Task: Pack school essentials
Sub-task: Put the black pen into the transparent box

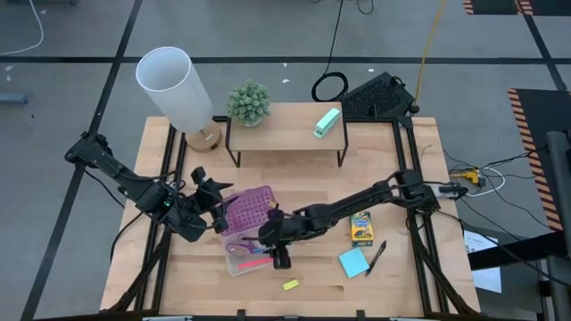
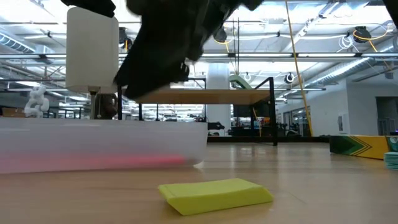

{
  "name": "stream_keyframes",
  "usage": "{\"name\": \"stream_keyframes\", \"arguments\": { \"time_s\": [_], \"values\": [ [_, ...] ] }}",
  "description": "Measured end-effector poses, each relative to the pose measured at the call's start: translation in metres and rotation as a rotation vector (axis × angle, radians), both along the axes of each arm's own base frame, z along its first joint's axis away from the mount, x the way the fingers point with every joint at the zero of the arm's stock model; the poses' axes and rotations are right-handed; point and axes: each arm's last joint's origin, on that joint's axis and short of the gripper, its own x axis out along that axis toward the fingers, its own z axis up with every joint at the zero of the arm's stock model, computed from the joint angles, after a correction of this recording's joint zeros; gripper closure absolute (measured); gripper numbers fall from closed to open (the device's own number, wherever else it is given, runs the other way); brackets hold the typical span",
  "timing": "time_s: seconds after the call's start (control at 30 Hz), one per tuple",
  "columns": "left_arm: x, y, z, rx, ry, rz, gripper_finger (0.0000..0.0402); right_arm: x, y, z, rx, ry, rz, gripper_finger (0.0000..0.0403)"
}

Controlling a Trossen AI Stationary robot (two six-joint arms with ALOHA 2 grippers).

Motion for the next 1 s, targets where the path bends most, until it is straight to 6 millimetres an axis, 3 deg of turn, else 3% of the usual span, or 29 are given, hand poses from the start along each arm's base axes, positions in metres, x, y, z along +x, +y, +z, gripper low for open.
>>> {"name": "stream_keyframes", "arguments": {
  "time_s": [0.23, 0.4, 0.63, 1.0],
  "values": [
    [0.000, 0.000, 0.000, -0.009, 0.001, -0.004, 0.0218, -0.028, -0.002, 0.041, -0.088, 0.043, -0.001, 0.0204],
    [0.000, 0.000, 0.000, -0.009, 0.001, -0.004, 0.0218, -0.063, -0.001, 0.056, -0.193, 0.061, -0.077, 0.0206],
    [0.002, -0.001, 0.001, -0.017, -0.016, -0.010, 0.0218, -0.127, -0.006, 0.056, -0.222, 0.022, -0.231, 0.0206],
    [0.018, -0.011, 0.001, -0.004, -0.055, -0.071, 0.0218, -0.217, -0.023, 0.029, -0.043, -0.017, -0.343, 0.0206]
  ]
}}
